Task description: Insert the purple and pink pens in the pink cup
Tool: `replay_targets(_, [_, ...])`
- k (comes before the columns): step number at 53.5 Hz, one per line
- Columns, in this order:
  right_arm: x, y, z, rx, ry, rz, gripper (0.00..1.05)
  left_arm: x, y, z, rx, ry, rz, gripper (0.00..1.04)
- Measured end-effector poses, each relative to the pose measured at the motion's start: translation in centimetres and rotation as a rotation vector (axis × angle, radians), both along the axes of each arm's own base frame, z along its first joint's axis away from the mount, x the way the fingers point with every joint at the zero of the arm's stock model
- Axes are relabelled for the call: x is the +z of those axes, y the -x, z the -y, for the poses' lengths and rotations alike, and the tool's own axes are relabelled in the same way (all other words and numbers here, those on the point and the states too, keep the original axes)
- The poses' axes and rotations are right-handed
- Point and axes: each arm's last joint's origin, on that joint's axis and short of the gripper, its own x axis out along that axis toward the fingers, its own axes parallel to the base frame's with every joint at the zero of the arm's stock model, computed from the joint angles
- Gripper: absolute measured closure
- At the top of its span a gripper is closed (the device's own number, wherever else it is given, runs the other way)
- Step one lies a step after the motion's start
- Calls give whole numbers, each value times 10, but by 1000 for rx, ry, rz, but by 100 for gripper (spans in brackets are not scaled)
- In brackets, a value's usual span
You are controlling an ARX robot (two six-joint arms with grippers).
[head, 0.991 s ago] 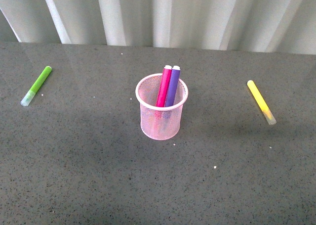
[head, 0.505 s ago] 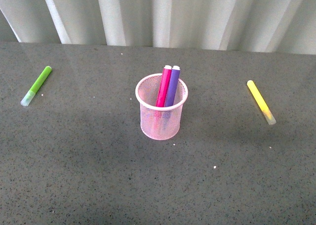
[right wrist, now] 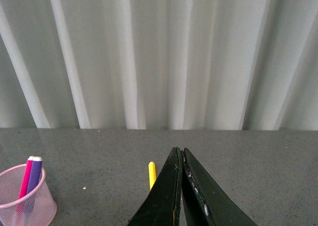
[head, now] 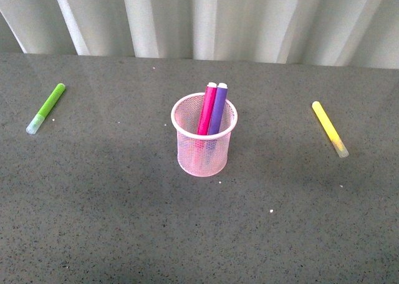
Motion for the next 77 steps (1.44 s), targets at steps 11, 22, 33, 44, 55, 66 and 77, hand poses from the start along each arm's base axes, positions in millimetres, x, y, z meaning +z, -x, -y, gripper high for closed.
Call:
replay_targets(11, [-3, 7, 0, 0, 0, -26, 101, 0, 0, 0, 0, 0, 0, 7])
replay_targets(22, [-3, 13, 0, -1, 0, -6, 101, 0, 0, 0, 0, 0, 1, 7])
replay_targets(33, [-3, 13, 0, -1, 0, -6, 89, 0, 0, 0, 0, 0, 1, 7])
replay_targets(44, [-3, 13, 0, 0, 0, -6, 50, 0, 0, 0, 0, 0, 1, 7])
replay_targets(55, [-3, 13, 0, 0, 0, -6, 11, 0, 0, 0, 0, 0, 1, 7])
replay_targets(66, [-3, 13, 0, 0, -1, -6, 7, 0, 0, 0, 0, 0, 1, 7])
replay_targets(77, [-3, 13, 0, 0, -1, -6, 7, 0, 0, 0, 0, 0, 1, 7])
